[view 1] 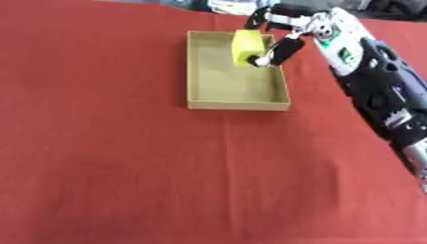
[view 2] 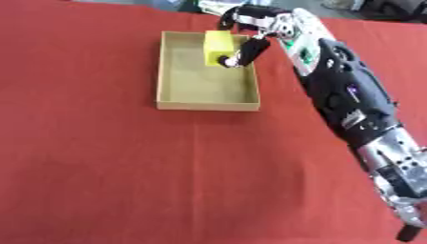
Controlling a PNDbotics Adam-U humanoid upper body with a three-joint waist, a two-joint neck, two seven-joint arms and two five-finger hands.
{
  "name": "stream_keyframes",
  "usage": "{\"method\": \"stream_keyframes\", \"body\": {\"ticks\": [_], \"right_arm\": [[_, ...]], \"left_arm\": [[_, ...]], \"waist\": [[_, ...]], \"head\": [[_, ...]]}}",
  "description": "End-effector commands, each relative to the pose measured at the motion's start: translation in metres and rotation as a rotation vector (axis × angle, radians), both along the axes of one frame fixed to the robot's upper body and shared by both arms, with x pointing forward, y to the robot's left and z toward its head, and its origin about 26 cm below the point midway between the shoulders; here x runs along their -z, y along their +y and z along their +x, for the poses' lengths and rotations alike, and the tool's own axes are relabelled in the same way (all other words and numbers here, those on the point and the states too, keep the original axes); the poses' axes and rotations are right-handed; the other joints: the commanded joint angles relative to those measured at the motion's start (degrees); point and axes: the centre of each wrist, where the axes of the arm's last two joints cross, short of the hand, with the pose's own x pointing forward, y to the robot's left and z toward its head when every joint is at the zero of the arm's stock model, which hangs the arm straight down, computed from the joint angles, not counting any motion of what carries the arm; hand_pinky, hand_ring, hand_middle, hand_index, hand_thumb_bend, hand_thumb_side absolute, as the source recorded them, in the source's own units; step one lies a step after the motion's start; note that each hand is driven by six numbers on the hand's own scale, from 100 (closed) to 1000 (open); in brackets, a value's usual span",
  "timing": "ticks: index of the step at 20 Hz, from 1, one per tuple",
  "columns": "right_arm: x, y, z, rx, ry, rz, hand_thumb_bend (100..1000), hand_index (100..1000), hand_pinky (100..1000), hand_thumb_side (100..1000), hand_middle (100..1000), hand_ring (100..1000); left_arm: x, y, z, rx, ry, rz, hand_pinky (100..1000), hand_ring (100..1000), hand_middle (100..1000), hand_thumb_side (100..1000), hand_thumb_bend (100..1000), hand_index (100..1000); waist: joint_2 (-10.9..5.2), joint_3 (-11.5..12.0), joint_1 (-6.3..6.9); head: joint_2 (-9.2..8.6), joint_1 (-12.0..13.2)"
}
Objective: Pick up objects on the table and place them in the box.
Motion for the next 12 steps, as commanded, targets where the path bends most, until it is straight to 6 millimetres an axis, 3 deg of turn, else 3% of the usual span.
{"method": "stream_keyframes", "body": {"ticks": [1, 8, 12], "right_arm": [[-0.005, 0.001, 0.006, 0.024, -0.036, 0.001, 309, 686, 802, 295, 853, 880], [-0.001, 0.011, 0.008, -0.008, -0.054, -0.043, 439, 935, 813, 341, 864, 888], [-0.015, 0.013, 0.003, -0.046, -0.105, -0.062, 458, 967, 815, 343, 863, 891]], "left_arm": [[-0.009, -0.003, -0.001, 0.021, -0.031, 0.002, 661, 549, 578, 640, 201, 715], [-0.009, -0.003, -0.001, 0.023, -0.028, 0.000, 661, 549, 578, 640, 201, 715], [-0.006, -0.001, -0.001, 0.014, -0.020, 0.001, 661, 549, 578, 639, 201, 715]], "waist": [[-0.88, 0.1, 0.62], [-1.00, -0.5, 1.04], [-1.54, -1.5, 1.23]], "head": [[-0.85, -0.8], [-0.59, -1.0], [-0.28, -0.4]]}}
